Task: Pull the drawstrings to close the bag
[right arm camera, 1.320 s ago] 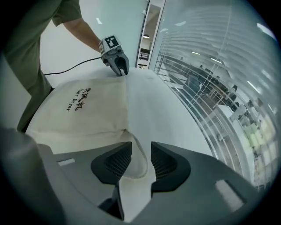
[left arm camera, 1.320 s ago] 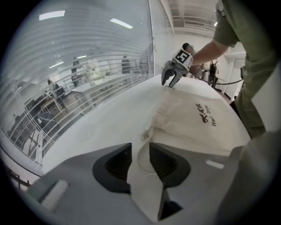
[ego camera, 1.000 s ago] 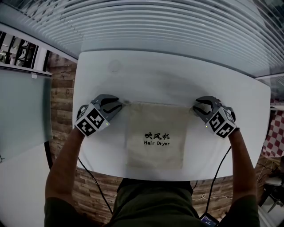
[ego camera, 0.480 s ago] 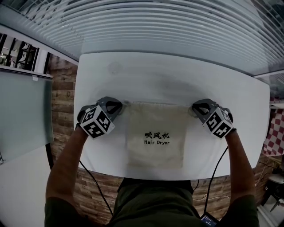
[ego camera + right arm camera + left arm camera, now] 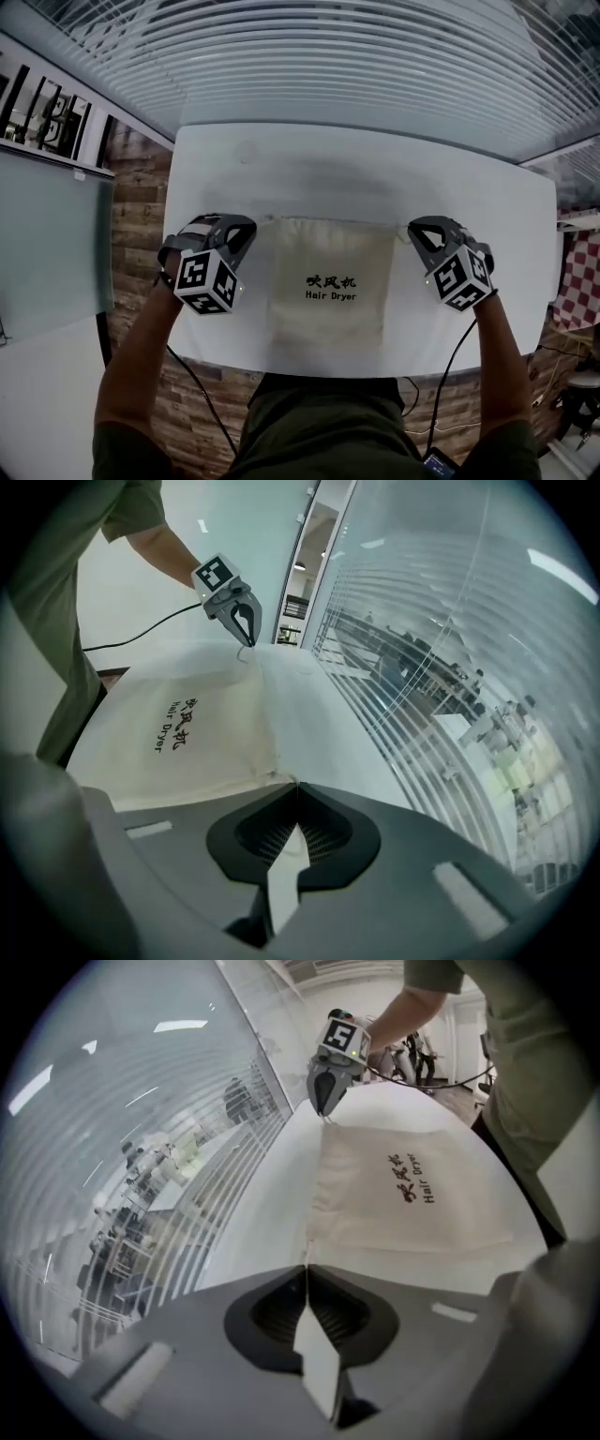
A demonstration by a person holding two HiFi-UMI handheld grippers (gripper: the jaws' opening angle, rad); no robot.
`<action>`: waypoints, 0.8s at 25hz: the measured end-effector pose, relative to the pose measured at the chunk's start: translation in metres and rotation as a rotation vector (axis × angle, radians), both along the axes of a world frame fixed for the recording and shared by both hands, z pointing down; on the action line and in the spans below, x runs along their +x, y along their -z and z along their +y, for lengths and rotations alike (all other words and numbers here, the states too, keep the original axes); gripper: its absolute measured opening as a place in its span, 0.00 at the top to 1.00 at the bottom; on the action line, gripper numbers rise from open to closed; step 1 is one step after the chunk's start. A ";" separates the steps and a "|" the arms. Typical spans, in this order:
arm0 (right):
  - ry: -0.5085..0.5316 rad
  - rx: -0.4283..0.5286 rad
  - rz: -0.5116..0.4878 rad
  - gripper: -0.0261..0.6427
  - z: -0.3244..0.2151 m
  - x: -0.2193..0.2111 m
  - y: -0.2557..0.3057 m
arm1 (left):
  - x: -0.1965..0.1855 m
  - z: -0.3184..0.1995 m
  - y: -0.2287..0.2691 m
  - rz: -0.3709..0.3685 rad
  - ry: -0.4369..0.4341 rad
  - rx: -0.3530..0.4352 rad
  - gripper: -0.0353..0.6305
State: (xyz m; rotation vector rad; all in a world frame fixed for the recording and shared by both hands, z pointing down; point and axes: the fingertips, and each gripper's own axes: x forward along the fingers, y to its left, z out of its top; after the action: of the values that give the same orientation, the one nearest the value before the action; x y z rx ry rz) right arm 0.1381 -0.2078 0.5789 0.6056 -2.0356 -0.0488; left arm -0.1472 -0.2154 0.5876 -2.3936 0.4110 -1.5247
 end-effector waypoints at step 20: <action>-0.127 0.357 -0.002 0.94 0.027 0.039 0.170 | -0.023 0.016 0.175 -0.055 0.076 0.445 0.93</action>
State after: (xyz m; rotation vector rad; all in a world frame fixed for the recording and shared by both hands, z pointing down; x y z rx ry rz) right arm 0.1769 -0.1811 0.4088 0.9559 -1.9992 -0.3412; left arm -0.1702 -0.1995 0.4125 -2.0067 0.7492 -1.3530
